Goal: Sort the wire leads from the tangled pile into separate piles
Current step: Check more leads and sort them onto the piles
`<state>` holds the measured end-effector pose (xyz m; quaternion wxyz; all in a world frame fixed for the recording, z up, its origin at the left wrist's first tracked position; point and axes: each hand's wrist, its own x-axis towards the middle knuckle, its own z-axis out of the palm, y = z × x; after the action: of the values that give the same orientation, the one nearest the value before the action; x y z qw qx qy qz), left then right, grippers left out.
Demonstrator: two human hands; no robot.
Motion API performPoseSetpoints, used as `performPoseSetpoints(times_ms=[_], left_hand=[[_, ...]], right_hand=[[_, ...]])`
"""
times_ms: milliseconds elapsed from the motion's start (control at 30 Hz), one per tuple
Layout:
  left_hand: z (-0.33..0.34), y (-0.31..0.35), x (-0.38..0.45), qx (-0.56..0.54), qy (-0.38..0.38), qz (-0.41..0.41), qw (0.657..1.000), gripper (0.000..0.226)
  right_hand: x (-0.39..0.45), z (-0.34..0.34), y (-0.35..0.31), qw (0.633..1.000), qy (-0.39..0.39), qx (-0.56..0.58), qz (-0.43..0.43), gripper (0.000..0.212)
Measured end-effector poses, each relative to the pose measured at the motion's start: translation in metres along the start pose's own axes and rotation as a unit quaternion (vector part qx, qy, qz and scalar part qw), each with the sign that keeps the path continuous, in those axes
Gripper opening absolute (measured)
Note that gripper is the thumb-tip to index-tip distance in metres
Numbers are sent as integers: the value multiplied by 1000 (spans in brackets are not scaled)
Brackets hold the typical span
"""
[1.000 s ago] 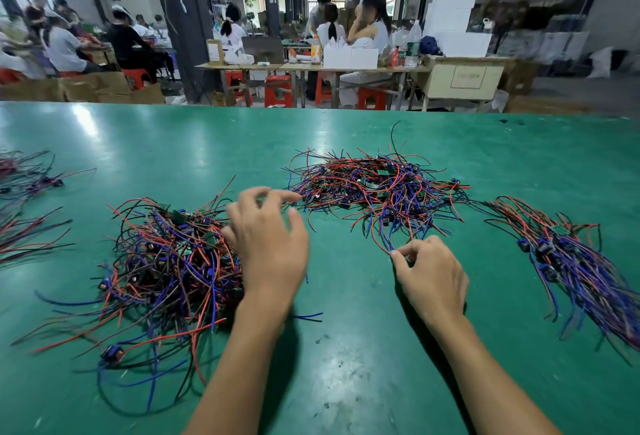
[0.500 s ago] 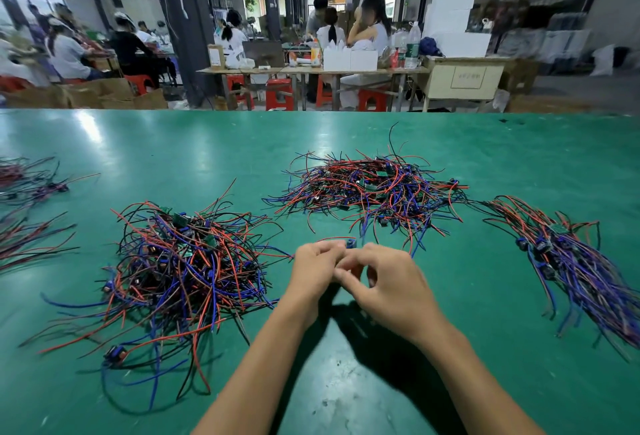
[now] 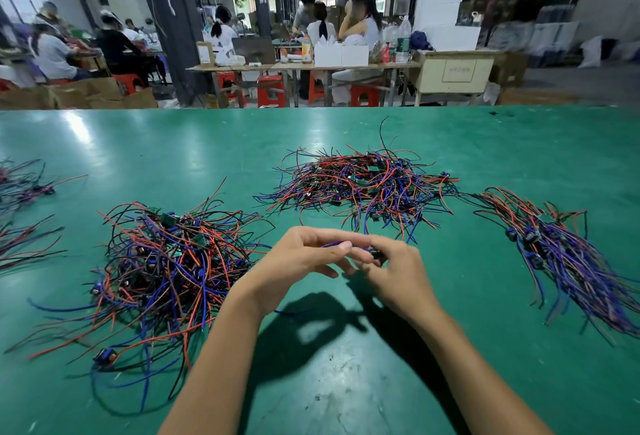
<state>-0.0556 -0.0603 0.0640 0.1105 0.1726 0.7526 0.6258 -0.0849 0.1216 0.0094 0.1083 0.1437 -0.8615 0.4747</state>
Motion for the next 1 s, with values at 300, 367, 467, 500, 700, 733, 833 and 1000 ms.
performPoseSetpoints(times_ms=[300, 367, 467, 500, 700, 733, 833, 1000], left_hand=[[11, -8, 16, -17, 177, -97, 979, 43], [18, -12, 18, -39, 177, -84, 980, 36], [22, -10, 19, -53, 123, -38, 990, 38], [24, -12, 18, -41, 112, -23, 993, 50], [36, -20, 17, 90, 147, 3, 985, 83], [36, -21, 17, 89, 151, 14, 984, 79], [31, -21, 19, 73, 158, 45, 984, 52], [25, -25, 21, 144, 189, 113, 965, 4]], right_hand=[[5, -4, -7, 929, -41, 363, 55, 28], [3, -2, -9, 927, -51, 369, 31, 31], [2, 0, -11, 929, -40, 368, 24, 32], [3, 0, -13, 922, -32, 383, 47, 32], [2, 5, -14, 921, -17, 347, 179, 32], [0, 7, -12, 925, -29, 334, 180, 33], [-3, 7, -9, 953, -75, 269, 114, 39], [-4, 7, 2, 981, -126, 141, 36, 37]])
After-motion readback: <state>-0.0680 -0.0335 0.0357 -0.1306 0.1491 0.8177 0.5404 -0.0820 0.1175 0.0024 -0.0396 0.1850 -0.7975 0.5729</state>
